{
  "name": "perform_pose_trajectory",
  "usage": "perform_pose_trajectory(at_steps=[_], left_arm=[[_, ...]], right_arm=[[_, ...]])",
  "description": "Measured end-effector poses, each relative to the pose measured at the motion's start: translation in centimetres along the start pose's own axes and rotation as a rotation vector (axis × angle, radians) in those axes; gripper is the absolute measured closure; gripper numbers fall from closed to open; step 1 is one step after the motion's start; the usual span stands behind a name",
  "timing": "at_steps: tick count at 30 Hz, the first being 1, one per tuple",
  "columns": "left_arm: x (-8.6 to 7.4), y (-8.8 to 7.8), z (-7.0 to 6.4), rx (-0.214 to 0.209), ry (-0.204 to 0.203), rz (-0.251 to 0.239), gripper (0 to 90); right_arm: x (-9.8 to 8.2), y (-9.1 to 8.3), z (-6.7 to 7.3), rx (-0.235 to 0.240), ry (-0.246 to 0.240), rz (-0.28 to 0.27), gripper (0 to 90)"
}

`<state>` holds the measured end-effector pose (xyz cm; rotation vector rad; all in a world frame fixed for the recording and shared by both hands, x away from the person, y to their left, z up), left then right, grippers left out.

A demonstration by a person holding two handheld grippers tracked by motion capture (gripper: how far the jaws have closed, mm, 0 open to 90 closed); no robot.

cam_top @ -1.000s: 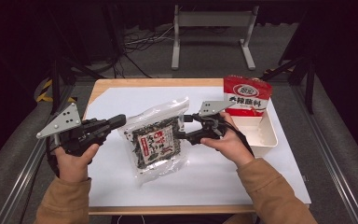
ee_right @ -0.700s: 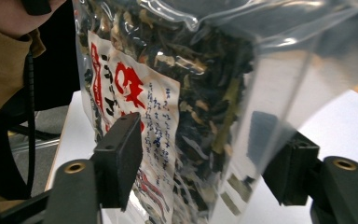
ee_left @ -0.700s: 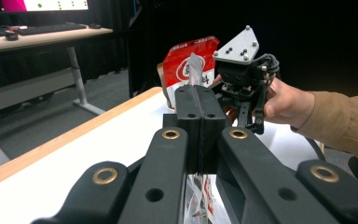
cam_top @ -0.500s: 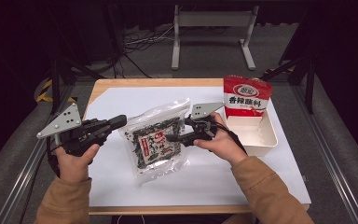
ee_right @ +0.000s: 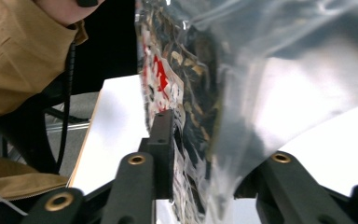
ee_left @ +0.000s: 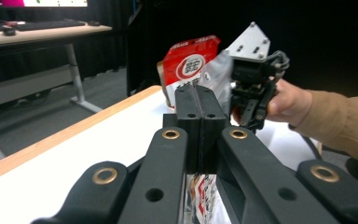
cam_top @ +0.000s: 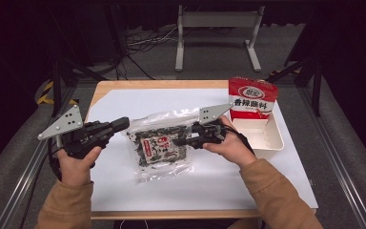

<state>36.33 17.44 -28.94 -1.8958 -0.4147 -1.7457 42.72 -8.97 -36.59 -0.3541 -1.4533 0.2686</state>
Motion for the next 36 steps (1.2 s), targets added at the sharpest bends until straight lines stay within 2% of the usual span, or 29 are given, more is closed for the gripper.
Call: perform_pose_trajectory(at_steps=[5, 11, 14, 16, 18, 22, 24, 25, 29, 36], left_arm=[[-0.1, -0.1, 0.2, -0.019, -0.019, -0.005, 90.0], [0.1, -0.4, 0.4, -0.043, -0.041, -0.034, 90.0], [0.1, -0.4, 0.5, -0.055, -0.044, -0.039, 80.5], [0.0, -0.4, 0.4, -0.06, -0.043, -0.039, 79.4], [0.0, -0.3, 0.4, -0.054, -0.032, -0.034, 71.8], [-0.2, -0.1, 0.4, -0.077, -0.025, -0.012, 63.1], [-0.4, 0.1, 0.4, -0.073, -0.012, -0.005, 58.3], [-0.4, 0.1, 0.4, -0.073, -0.012, -0.005, 57.6], [-0.7, 0.3, 0.5, -0.068, 0.0, 0.004, 55.5], [-1.4, 0.7, 1.2, -0.05, -0.013, 0.025, 53.7]], right_arm=[[0.0, -0.3, 0.3, 0.041, -0.02, 0.005, 74.6], [0.3, -0.5, 0.7, 0.058, -0.031, -0.009, 75.4], [0.5, -0.8, 1.1, 0.056, -0.035, -0.01, 75.6], [0.6, -0.9, 1.2, 0.056, -0.034, -0.011, 75.7], [0.6, -1.4, 1.4, 0.049, -0.025, -0.005, 75.7], [0.6, -2.2, 1.5, 0.033, -0.009, 0.006, 75.7], [0.6, -3.2, 1.6, 0.015, 0.003, 0.009, 75.8], [0.6, -3.2, 1.6, 0.015, 0.003, 0.009, 75.8], [0.7, -5.1, 1.7, -0.022, 0.017, -0.011, 75.8], [0.8, -8.4, 1.8, -0.086, 0.036, -0.023, 75.7]])
Point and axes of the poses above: each handheld gripper's, and its own axes: y roughly forward along the jaws, x roughly out of its top, z roughly to its left, the point moved 5 cm from there along y, roughly forward along the jaws, and after that the axes turned 3 degrees about x, right-handed, at the moved point
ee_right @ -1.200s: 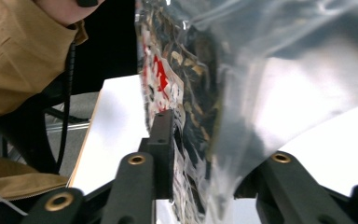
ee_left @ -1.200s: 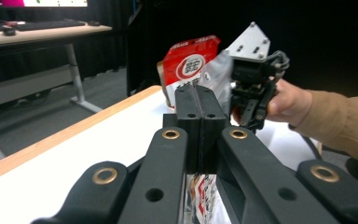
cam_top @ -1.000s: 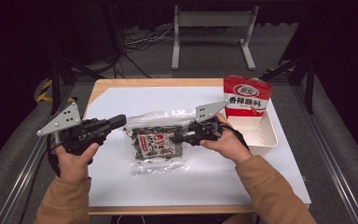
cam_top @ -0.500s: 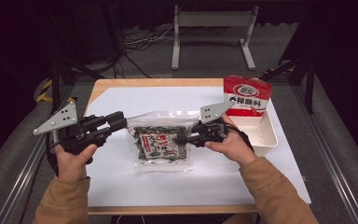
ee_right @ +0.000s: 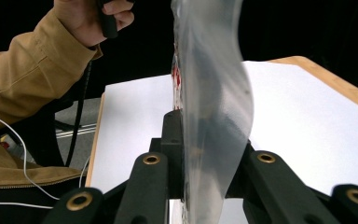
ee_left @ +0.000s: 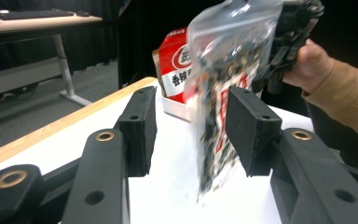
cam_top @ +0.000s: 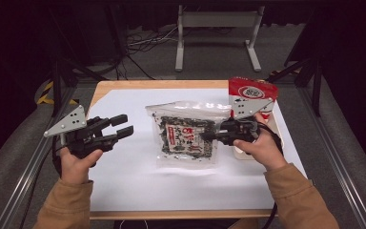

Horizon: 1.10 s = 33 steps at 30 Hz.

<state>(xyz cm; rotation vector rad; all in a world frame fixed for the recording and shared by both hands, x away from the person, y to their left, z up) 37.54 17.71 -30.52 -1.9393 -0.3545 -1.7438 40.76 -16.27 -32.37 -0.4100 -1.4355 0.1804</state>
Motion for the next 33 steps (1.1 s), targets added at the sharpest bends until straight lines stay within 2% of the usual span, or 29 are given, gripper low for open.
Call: perform_pose_trajectory(at_steps=[9, 14, 22, 33], left_arm=[[-0.8, 0.1, 0.9, 0.003, -0.028, 0.019, 52.6], [-1.2, 0.1, 1.3, 0.004, -0.052, 0.033, 52.1], [-1.9, 0.3, 2.1, 0.038, -0.047, 0.055, 51.4], [-2.4, 0.4, 2.5, 0.039, -0.062, 0.073, 51.3]], right_arm=[[-0.1, -2.9, -0.1, -0.064, 0.031, -0.001, 75.7], [0.1, -4.4, -0.1, -0.097, 0.034, -0.012, 75.7], [0.4, -6.5, -0.1, -0.143, 0.036, -0.029, 75.7], [1.1, -9.2, -0.2, -0.203, 0.043, -0.057, 75.7]])
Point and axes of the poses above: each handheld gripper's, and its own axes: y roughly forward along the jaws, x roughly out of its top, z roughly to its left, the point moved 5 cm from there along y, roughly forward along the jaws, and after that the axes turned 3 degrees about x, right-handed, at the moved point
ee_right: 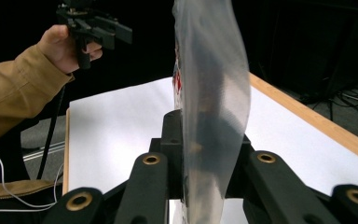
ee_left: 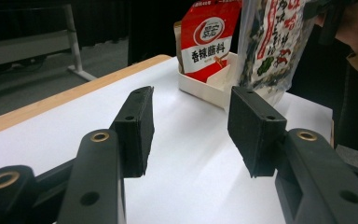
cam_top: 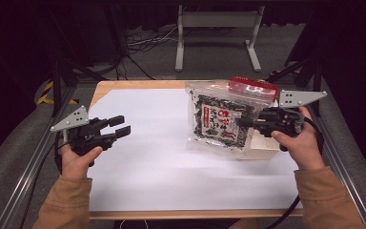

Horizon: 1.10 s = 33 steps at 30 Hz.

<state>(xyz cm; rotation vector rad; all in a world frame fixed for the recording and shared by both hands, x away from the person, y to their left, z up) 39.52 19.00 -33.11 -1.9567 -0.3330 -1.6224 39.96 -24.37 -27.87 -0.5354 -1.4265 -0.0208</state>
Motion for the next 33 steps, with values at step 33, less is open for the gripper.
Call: perform_pose_trajectory(at_steps=[33], left_arm=[[-1.1, 0.6, 1.1, 0.01, -0.032, 0.034, 48.5]], right_arm=[[1.0, -5.6, -2.9, -0.179, 0.006, -0.051, 75.7]])
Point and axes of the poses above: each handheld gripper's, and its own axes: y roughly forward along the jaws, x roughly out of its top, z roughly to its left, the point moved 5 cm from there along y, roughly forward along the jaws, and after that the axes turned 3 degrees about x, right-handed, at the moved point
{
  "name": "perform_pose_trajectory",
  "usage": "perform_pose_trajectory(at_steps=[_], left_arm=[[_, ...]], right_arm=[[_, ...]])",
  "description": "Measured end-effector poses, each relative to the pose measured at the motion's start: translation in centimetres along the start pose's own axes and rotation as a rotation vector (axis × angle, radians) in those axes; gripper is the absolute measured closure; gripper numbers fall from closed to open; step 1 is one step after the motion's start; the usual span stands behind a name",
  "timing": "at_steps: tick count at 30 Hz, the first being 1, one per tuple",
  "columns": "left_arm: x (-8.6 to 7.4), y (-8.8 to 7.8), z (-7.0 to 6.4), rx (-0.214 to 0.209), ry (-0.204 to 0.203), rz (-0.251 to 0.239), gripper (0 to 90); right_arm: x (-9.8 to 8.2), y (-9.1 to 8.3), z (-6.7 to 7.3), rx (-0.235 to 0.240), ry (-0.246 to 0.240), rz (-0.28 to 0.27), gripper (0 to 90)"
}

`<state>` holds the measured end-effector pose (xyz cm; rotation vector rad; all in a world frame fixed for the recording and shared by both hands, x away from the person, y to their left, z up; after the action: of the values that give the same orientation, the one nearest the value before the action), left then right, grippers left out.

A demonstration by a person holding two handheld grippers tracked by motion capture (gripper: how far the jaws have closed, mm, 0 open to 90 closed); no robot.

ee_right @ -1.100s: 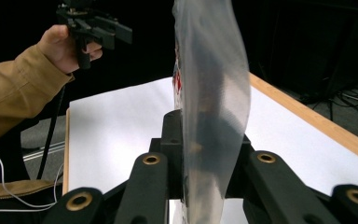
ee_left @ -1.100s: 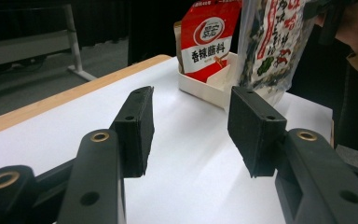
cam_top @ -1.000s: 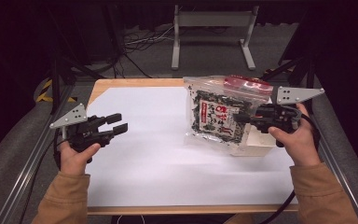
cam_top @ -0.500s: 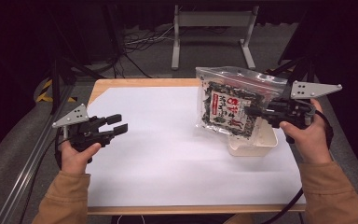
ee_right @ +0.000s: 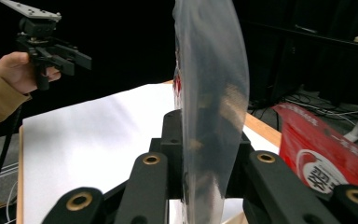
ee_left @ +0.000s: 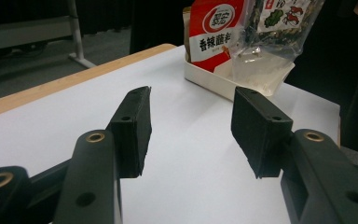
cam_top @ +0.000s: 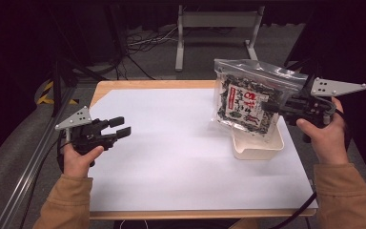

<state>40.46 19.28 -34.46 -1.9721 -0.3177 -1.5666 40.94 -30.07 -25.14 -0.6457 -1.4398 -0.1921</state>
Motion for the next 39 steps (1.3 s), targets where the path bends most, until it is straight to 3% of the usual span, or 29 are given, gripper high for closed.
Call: perform_pose_trajectory(at_steps=[24, 39], left_arm=[[-0.1, 0.1, 0.1, 0.004, 0.006, -0.001, 48.6], [-0.2, 0.0, 0.1, 0.019, 0.008, 0.003, 47.6]], right_arm=[[-1.9, -2.4, -3.0, -0.163, 0.025, 0.0, 75.8], [-4.3, -1.8, -3.9, -0.211, 0.052, 0.01, 75.6]])
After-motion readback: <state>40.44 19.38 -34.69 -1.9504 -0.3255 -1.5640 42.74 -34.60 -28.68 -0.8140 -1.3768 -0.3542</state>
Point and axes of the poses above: each handheld gripper's, and its own axes: y roughly forward along the jaws, x roughly out of its top, z roughly to its left, the point moved 5 cm from there along y, roughly forward along the jaws, and after that the axes turned 3 degrees about x, right-handed, at the moved point
